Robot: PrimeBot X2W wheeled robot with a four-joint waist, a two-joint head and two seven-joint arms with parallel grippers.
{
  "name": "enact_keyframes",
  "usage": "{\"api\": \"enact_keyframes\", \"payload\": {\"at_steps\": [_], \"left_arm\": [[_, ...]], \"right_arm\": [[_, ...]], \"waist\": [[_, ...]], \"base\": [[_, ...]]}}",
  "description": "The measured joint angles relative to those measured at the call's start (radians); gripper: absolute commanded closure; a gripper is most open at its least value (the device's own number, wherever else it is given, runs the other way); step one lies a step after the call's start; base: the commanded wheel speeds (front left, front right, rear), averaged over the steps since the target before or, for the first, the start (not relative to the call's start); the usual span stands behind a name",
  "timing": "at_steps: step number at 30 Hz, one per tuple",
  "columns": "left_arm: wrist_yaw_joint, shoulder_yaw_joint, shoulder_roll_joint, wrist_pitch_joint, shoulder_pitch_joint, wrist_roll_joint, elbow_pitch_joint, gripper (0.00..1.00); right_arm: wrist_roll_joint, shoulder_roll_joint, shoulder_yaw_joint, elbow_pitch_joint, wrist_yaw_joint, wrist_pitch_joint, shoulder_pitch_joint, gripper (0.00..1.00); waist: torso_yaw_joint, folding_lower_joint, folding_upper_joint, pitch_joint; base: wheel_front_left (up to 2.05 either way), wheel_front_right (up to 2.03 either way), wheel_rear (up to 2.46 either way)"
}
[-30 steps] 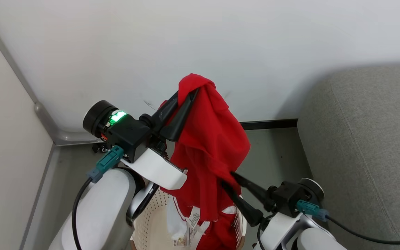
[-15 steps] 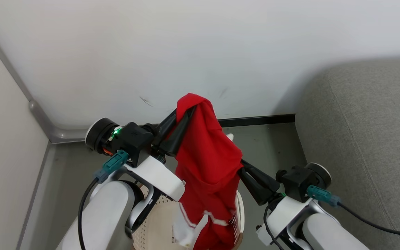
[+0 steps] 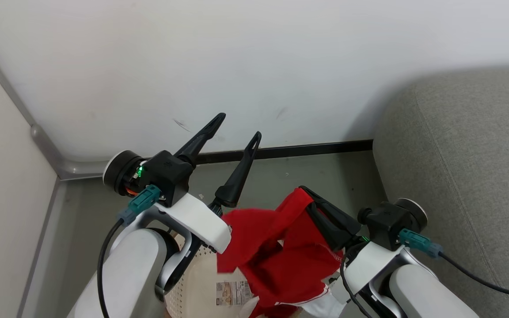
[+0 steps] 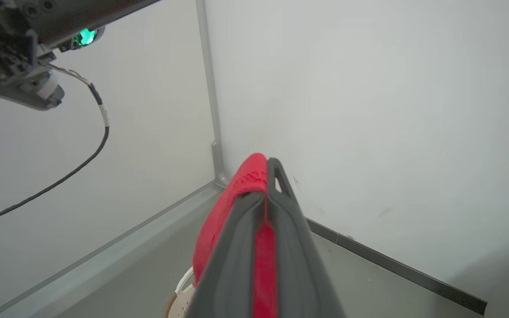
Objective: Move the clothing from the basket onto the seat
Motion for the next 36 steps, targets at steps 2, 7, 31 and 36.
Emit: {"api": "enact_keyframes", "payload": {"at_steps": [2, 7, 31, 36], "left_arm": [[0.003, 0.001, 0.000, 0.002, 0.000, 0.000, -0.004, 0.00], [0.007, 0.005, 0.002, 0.007, 0.000, 0.000, -0.010, 0.00], [-0.004, -0.035, -0.006, 0.026, -0.003, -0.017, -0.018, 0.00], [-0.011, -0.047, -0.007, 0.032, -0.004, -0.019, -0.018, 0.00]], "right_arm": [[-0.002, 0.000, -0.004, -0.003, 0.000, 0.000, 0.000, 1.00], [-0.017, 0.001, -0.025, -0.015, 0.000, 0.000, 0.000, 1.00], [-0.095, 0.002, -0.189, -0.129, 0.000, 0.000, 0.030, 1.00], [-0.107, 0.005, -0.195, -0.142, 0.000, 0.000, 0.058, 1.00]], "waist": [[-0.001, 0.0000, 0.0000, 0.003], [-0.006, 0.0000, 0.0000, 0.007], [-0.097, 0.0000, 0.0000, 0.019], [-0.126, 0.0000, 0.0000, 0.021]], "base": [[0.00, 0.00, 0.00], [0.00, 0.00, 0.00], [0.00, 0.00, 0.00], [0.00, 0.00, 0.00]]}}
